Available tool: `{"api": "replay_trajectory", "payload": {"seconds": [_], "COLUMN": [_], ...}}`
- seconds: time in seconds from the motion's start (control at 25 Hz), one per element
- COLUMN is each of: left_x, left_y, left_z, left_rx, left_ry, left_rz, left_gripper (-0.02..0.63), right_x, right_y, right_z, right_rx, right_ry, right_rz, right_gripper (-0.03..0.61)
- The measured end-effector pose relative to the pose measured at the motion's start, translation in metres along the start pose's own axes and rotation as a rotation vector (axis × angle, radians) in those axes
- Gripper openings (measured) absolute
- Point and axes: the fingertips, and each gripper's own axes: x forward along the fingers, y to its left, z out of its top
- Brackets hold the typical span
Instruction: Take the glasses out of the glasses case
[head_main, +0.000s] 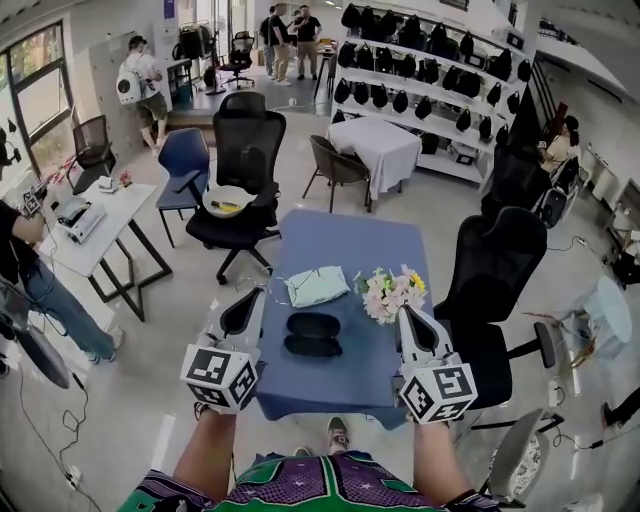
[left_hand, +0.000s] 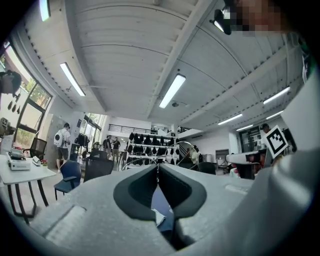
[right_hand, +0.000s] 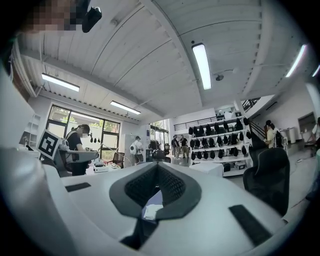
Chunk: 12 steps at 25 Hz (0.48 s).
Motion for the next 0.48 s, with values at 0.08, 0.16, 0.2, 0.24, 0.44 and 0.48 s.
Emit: {"api": "replay_trajectory", "payload": {"seconds": [0.08, 0.16, 0.2, 0.24, 0.44, 0.48], "left_x": [-0.001, -0.002, -0.003, -0.005, -0.012, -0.013], "left_y": [0.003, 0.005, 0.005, 0.006, 0.01, 0.011], "left_z": [0.003, 0.005, 0.006, 0.007, 0.011, 0.011], "left_rx": [-0.002, 0.002, 0.003, 0.003, 0.009, 0.011], "left_ry": [-0.007, -0.012, -0.015, -0.017, -0.025, -0.027], "left_rz": [0.0, 0.004, 0.006, 0.008, 0.019, 0.021], "left_gripper": [0.023, 0.023, 0.023, 0.023, 0.023, 0.023], "right_x": [-0.001, -0.002, -0.003, -0.004, -0.005, -0.005], "right_y": [-0.002, -0.004, -0.005, -0.006, -0.004, -0.003], "right_z": [0.002, 0.004, 0.005, 0.007, 0.006, 0.005], "right_rx": [0.005, 0.004, 0.002, 0.0, 0.007, 0.007], "right_ry": [-0.011, -0.02, -0.024, -0.026, -0.034, -0.032], "right_rz": [-0.011, -0.024, -0.031, -0.037, -0.049, -0.049], "right_gripper": [0.002, 0.002, 0.002, 0.002, 0.002, 0.002]}}
